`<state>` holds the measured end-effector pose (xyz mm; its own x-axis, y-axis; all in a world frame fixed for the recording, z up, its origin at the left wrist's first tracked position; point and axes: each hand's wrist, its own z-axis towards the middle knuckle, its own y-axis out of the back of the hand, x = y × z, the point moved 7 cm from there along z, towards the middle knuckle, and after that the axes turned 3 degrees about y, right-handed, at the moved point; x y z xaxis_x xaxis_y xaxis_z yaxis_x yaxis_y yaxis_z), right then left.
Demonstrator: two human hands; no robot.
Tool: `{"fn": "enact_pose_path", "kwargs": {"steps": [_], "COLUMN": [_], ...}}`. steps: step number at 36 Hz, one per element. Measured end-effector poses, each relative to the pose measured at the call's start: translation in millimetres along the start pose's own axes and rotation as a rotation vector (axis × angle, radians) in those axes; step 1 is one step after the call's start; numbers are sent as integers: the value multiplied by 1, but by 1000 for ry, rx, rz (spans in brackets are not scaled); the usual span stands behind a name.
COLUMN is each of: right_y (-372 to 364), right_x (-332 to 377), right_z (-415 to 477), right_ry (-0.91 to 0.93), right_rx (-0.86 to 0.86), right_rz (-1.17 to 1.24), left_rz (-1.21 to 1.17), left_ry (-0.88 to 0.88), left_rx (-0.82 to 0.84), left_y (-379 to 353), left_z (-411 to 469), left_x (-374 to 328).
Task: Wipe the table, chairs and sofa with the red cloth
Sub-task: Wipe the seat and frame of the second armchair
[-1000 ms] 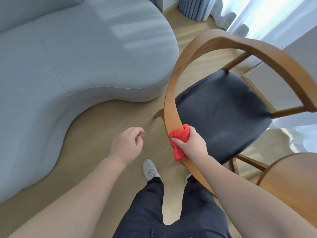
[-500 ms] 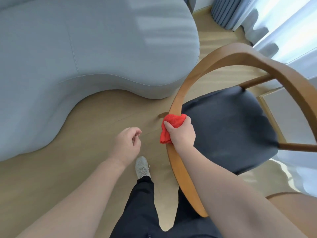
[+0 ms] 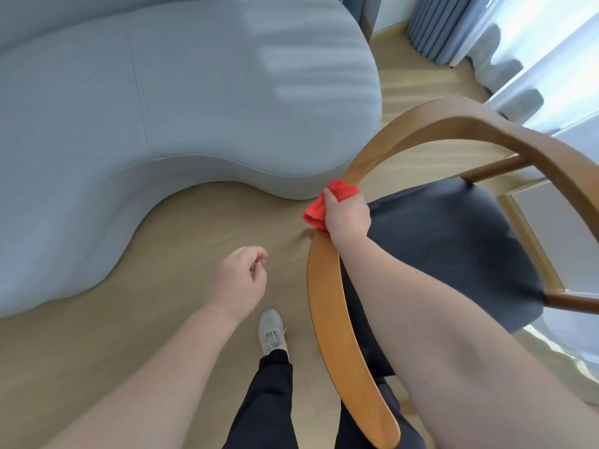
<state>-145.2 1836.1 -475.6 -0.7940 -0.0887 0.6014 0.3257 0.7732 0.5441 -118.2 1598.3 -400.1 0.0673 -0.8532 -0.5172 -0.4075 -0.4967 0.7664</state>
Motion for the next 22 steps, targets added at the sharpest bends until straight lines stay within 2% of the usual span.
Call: {"fn": "enact_pose_path", "kwargs": {"steps": [6,9,13,15,22], "right_y": [4,5,12,16,21], "right_x": [9,13,7,3,6], "right_z": [14,10,4,4,14], "right_ry": [-28,-4,119,163,176], "right_rx": [0,104,271,303,140], "right_rz": [118,93,41,15,98], "left_rz": [10,-4,-35,-26,-2], "left_ry": [-6,-2,1,4,5], "left_rx": [-3,-6,-3,10,5], "left_y": [-6,-12,-22,-27,-33], "left_z": [8,13,20,24,36], "left_x": [-14,-22,-34,-40,-51]}}
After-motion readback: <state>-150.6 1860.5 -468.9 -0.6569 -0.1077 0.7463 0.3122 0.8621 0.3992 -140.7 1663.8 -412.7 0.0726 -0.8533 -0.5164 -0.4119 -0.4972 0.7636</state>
